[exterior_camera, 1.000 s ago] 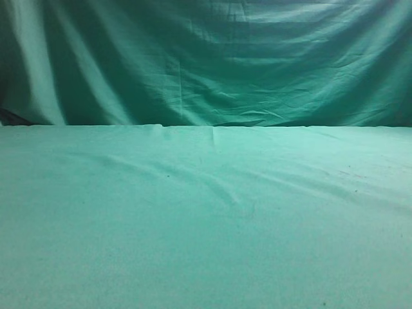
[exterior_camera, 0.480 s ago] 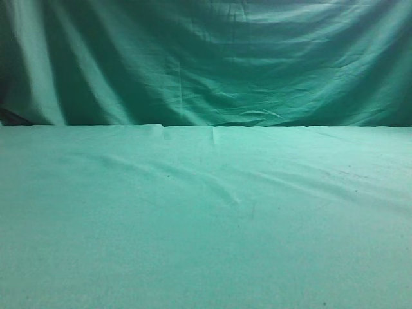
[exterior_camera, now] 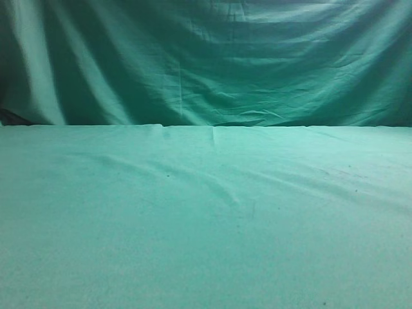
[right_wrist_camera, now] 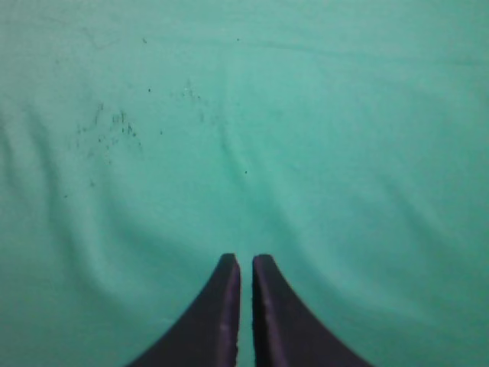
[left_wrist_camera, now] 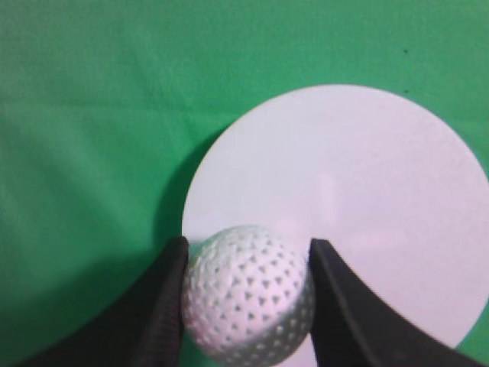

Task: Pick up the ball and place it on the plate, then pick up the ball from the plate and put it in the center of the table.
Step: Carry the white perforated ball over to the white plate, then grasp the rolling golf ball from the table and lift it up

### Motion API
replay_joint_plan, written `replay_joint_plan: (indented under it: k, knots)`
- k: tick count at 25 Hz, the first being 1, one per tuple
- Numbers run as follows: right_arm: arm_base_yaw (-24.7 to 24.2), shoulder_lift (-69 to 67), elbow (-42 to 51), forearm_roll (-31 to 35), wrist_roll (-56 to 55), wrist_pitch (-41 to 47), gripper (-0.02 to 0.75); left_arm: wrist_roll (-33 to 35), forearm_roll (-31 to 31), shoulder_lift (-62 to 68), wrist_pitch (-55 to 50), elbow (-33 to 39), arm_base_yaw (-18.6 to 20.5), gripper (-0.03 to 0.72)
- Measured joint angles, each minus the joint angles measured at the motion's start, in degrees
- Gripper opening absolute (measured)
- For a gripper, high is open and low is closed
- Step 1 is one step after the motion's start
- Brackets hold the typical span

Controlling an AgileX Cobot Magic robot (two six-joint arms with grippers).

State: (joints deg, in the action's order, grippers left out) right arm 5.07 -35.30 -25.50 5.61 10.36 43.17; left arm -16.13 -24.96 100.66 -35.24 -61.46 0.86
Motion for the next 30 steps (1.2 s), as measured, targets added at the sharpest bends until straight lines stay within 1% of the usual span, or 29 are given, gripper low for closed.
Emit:
replay_joint_plan:
  k: [4, 11, 12, 14, 15, 16, 17, 19, 21, 24, 26, 27, 28, 30]
  knots:
    - [0.1, -0.4, -0.22, 0.0, 0.53, 0.09, 0.046, -0.33, -0.37, 0.09, 2.37, 0.0, 0.0, 0.311]
    - [0.74, -0.47, -0.22, 0.0, 1.38, 0.2, 0.046, -2.59, -0.6, 1.66, 3.07, 0.0, 0.0, 0.311]
    - [0.74, -0.47, -0.22, 0.0, 1.38, 0.2, 0.046, -2.65, -0.6, 1.66, 2.97, 0.0, 0.0, 0.397]
    - [0.74, -0.47, -0.22, 0.0, 1.47, 0.2, 0.046, -2.73, 0.43, 1.66, 2.19, -0.9, 0.0, 0.524]
    - [0.74, -0.47, -0.22, 0.1, 1.47, 0.2, 0.046, -2.43, 2.34, 1.66, 0.99, -2.07, 0.0, 0.588]
    - [0.74, -0.47, -0.22, 0.1, 1.47, 0.2, 0.046, -0.73, 4.86, 1.66, -0.3, -3.37, 0.0, 0.631]
    - [0.74, -0.47, -0.22, 0.21, 1.47, 0.2, 0.046, 2.33, 7.74, 1.66, -2.25, -5.24, -0.39, 0.652]
    - [0.74, -0.52, -0.24, 0.33, 1.47, 0.2, 0.046, 8.45, 13.22, 1.66, -6.49, -9.53, -1.61, 0.641]
    - [0.74, -0.61, -0.24, 0.43, 1.5, 0.2, 0.046, 12.74, 17.98, 1.66, -9.99, -13.85, -3.55, 0.542]
    - [0.74, -0.61, -0.24, 0.43, 1.5, 0.2, 0.046, 16.13, 23.86, 1.66, -14.2, -20.11, -6.41, 0.299]
    - [1.22, -0.61, -0.24, 0.43, 1.5, 0.2, 0.046, 17.3, 25.95, 1.55, -16.25, -23.33, -8.0, 0.12]
    - [1.7, -0.61, -0.32, 0.43, 1.5, 0.2, 0.046, 17.93, 26.65, 1.29, -16.99, -24.2, -8.77, 0.071]
    - [2.27, -0.61, -0.32, 0.43, 1.5, 0.33, 0.046, 18.34, 27.09, 0.73, -17.47, -24.71, -9.47, 0.058]
    - [3.27, -0.61, -0.32, 0.16, 1.6, 1.02, 0.046, 18.69, 27.38, -1.16, -18.29, -25.08, -10.68, 0.069]
